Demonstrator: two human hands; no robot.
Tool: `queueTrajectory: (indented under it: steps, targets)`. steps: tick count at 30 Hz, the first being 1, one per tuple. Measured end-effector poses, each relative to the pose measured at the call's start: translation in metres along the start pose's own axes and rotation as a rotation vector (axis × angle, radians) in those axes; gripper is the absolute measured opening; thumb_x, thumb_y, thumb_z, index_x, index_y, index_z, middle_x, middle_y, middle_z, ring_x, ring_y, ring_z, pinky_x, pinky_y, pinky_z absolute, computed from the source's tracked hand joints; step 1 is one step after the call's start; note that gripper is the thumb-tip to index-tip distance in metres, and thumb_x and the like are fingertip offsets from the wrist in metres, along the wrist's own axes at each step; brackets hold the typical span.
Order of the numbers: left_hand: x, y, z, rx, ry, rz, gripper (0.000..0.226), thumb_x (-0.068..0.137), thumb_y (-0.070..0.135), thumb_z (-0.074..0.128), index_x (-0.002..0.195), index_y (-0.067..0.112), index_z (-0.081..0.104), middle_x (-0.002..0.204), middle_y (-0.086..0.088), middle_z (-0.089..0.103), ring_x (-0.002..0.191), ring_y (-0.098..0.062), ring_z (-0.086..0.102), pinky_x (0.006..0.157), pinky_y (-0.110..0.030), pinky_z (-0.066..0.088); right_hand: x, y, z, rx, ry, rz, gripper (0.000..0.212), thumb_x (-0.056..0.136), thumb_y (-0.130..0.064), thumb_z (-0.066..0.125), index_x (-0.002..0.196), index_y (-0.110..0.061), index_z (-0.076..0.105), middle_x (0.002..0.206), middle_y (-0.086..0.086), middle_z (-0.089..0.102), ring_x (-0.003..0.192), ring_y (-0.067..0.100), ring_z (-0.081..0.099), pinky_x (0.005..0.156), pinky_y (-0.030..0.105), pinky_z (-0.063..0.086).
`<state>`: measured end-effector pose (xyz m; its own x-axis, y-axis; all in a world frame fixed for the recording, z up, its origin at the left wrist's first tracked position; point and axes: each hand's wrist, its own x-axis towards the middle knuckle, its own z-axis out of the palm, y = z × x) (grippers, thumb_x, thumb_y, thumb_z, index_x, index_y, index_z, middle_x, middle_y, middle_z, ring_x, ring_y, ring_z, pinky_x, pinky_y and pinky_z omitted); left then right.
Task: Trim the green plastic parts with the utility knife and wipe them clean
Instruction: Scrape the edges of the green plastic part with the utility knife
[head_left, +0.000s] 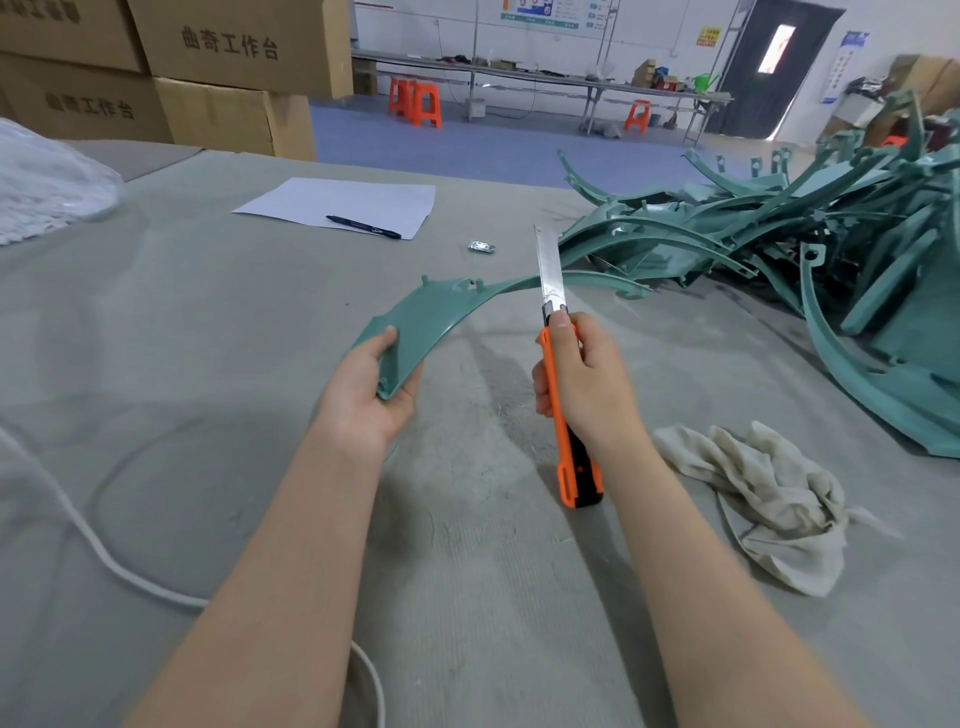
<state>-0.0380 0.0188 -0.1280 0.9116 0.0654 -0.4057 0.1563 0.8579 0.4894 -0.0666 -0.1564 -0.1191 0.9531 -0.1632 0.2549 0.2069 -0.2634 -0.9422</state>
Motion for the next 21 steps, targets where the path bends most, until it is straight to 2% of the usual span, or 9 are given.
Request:
queueTrajectory:
  steps: [6, 11, 14, 18, 21]
  targets:
    - [0.000, -0.001, 0.002, -0.001, -0.012, 0.000, 0.025, 0.094, 0.005, 0.057, 0.119, 0.002, 0.057, 0.094, -0.012, 0.066, 0.081, -0.021, 0.065, 0.066, -0.030, 0.058, -0.005, -0.005, 0.003, -0.028, -0.088, -0.037, 0.032, 0.102, -0.033, 0.040, 0.082, -0.011, 0.049, 0.054, 0.005, 0.051, 0.041, 0.013, 0.046, 0.042, 0.024, 0.041]
    - [0.000, -0.004, 0.004, 0.052, -0.017, 0.006, 0.009, 0.095, 0.004, 0.053, 0.103, 0.004, 0.058, 0.088, -0.011, 0.065, 0.068, -0.018, 0.065, 0.061, -0.026, 0.057, -0.011, -0.007, 0.015, -0.118, -0.210, -0.095, 0.030, 0.101, -0.032, 0.044, 0.080, -0.011, 0.050, 0.051, 0.002, 0.051, 0.039, 0.011, 0.046, 0.039, 0.019, 0.039]
    - [0.000, 0.000, 0.004, 0.035, -0.020, 0.001, 0.011, 0.095, 0.005, 0.055, 0.105, 0.003, 0.058, 0.089, -0.012, 0.065, 0.075, -0.020, 0.064, 0.062, -0.027, 0.057, -0.010, -0.007, 0.011, -0.100, -0.176, -0.090, 0.029, 0.101, -0.032, 0.044, 0.082, -0.011, 0.052, 0.052, 0.001, 0.052, 0.040, 0.011, 0.047, 0.040, 0.021, 0.042]
    - [-0.002, 0.001, 0.004, 0.031, -0.017, 0.006, 0.007, 0.095, 0.005, 0.054, 0.100, 0.003, 0.058, 0.089, -0.011, 0.065, 0.077, -0.020, 0.064, 0.061, -0.026, 0.057, -0.005, -0.005, 0.003, -0.054, -0.035, -0.071, 0.028, 0.102, -0.031, 0.042, 0.080, -0.014, 0.050, 0.061, 0.006, 0.050, 0.042, 0.006, 0.046, 0.040, 0.019, 0.040]
    - [-0.002, 0.001, 0.004, 0.027, -0.003, 0.009, 0.008, 0.095, 0.005, 0.054, 0.102, 0.003, 0.058, 0.091, -0.011, 0.064, 0.076, -0.020, 0.064, 0.061, -0.026, 0.057, -0.003, -0.003, 0.001, -0.071, -0.019, -0.053, 0.029, 0.102, -0.031, 0.041, 0.079, -0.014, 0.049, 0.062, 0.008, 0.050, 0.042, 0.007, 0.046, 0.040, 0.018, 0.039]
